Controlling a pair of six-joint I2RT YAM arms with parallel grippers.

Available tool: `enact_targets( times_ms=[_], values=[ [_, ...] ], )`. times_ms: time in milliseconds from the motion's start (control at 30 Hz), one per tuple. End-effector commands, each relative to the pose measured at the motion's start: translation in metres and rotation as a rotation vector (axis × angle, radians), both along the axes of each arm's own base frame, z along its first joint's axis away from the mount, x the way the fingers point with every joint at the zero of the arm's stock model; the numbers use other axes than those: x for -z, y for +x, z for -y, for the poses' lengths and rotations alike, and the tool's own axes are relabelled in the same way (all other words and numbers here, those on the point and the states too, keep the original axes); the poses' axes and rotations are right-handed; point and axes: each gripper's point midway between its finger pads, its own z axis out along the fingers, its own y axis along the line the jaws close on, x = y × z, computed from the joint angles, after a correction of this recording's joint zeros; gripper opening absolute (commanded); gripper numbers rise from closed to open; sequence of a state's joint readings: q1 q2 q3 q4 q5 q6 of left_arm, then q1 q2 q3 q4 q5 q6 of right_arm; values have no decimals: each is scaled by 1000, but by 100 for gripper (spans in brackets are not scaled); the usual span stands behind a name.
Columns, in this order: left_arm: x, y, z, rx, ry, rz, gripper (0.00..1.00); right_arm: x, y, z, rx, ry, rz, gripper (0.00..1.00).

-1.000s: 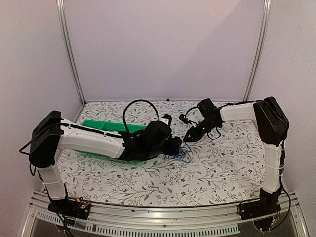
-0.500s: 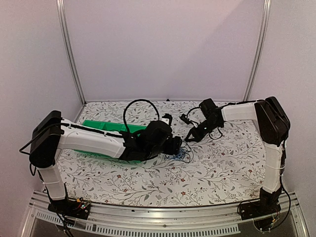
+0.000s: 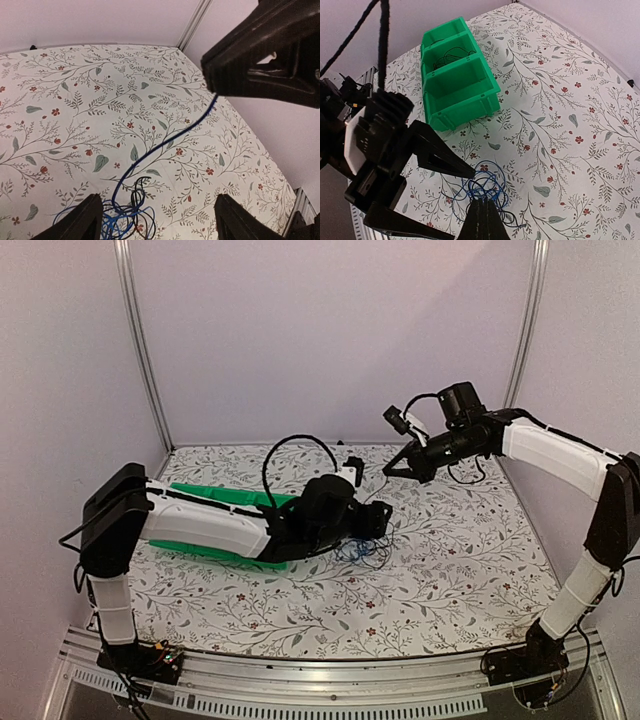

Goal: Untangle the cables

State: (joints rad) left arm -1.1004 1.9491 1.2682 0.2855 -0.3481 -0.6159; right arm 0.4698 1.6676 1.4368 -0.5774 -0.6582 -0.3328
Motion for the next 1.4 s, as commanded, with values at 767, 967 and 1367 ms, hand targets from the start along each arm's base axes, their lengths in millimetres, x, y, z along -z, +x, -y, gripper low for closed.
enact_targets(
  times_ms=[767,967,1367],
  values=[
    [119,46,54,60,-59,-93,33,-436,-167,93,-77,461,991,0],
    [119,39,48,65,-36,-92,34,-443,-149,100,18,437,1032,0],
    [132,26,36,85,-5,-121,28,-512,-146,150,354,400,1356,0]
  ],
)
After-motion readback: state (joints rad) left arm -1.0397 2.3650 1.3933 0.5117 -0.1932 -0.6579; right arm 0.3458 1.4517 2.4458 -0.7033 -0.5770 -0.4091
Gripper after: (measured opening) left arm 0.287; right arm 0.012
